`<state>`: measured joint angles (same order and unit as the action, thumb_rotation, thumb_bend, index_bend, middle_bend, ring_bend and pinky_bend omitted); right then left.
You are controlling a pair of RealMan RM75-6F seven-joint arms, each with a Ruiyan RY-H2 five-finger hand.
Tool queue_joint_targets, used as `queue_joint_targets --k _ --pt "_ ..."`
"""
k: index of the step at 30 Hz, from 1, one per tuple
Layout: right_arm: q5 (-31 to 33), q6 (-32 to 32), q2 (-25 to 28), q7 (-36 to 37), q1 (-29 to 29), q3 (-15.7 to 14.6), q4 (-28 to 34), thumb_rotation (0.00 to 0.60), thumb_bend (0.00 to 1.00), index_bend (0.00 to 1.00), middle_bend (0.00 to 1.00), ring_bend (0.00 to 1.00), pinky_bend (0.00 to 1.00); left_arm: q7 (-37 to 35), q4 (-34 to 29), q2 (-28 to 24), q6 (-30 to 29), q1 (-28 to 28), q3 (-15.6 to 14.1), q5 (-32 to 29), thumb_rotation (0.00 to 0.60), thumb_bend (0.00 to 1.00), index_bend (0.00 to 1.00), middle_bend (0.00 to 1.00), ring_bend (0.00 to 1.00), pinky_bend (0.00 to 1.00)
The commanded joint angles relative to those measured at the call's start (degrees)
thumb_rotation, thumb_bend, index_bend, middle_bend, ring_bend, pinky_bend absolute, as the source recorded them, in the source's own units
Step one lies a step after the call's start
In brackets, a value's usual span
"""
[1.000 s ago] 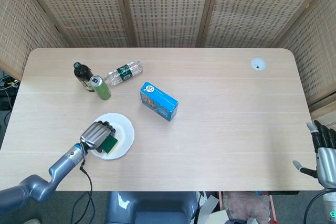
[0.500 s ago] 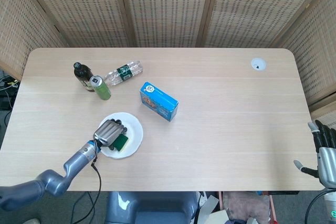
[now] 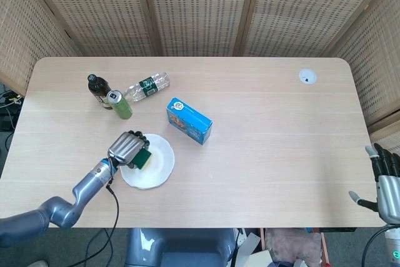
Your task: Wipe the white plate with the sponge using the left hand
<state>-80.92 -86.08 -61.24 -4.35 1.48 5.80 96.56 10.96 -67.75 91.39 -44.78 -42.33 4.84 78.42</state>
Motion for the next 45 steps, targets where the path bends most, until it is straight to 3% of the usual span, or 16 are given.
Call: queue_joint_targets --k 1,9,14,21,23,27,30,36,45 --pt "0.0 0.1 0.0 -0.1 0.1 0.0 0.0 0.6 0.0 0.0 0.0 0.0 0.0 1.2 1.5 1.0 0.8 -0.7 0.6 -1.5 0.6 0.09 0.5 0.41 0.25 0.33" --pt "0.3 0.3 -0.1 -0.2 0.2 0.0 -0.1 0.6 0.0 0.0 0.0 0.0 0.0 5.9 5.5 5.0 4.2 -2.4 0.2 -4.7 0.6 0.09 0.51 0.41 0.26 0.34" --pt "0.8 0.4 0.2 0.5 0.2 0.3 -0.1 0.6 0.0 0.0 0.0 0.0 0.0 13.7 -1.5 1.1 5.8 -2.5 -2.0 -7.3 0.6 0.09 0.51 0.41 0.26 0.34" --pt "0.6 0.7 0.2 0.2 0.3 0.1 0.0 0.6 0.0 0.0 0.0 0.0 0.0 23.9 -12.8 -7.1 6.7 -2.6 -5.2 -16.1 0.6 0.09 0.51 0.41 0.26 0.34" --pt "0.5 0.6 0.1 -0.1 0.3 0.0 0.1 0.6 0.0 0.0 0.0 0.0 0.0 23.1 -14.5 -8.0 6.0 -2.7 -4.6 -17.3 0.6 0.1 0.51 0.41 0.26 0.34" --pt "0.5 0.6 0.0 -0.2 0.3 0.0 0.2 0.6 0.0 0.0 0.0 0.0 0.0 17.2 -14.0 -7.8 3.9 -2.2 -2.9 -14.0 0.6 0.1 0.51 0.41 0.26 0.34" --pt "0.6 0.6 0.0 -0.2 0.3 0.0 0.1 0.6 0.0 0.0 0.0 0.0 0.0 15.4 -12.8 -7.3 4.5 -2.4 -3.2 -12.5 0.6 0.1 0.51 0.41 0.26 0.34" --pt "1.0 1.1 -0.2 -0.6 0.5 0.0 -0.1 0.6 0.0 0.0 0.0 0.0 0.0 9.2 -6.4 -1.2 2.1 -2.5 -1.9 -8.3 0.6 0.1 0.52 0.41 0.26 0.35" --pt "1.5 1.2 0.0 -0.1 0.5 0.2 -0.2 0.6 0.0 0.0 0.0 0.0 0.0 12.9 -1.0 3.7 5.5 -4.9 -1.9 -11.9 0.6 0.1 0.52 0.41 0.27 0.36"
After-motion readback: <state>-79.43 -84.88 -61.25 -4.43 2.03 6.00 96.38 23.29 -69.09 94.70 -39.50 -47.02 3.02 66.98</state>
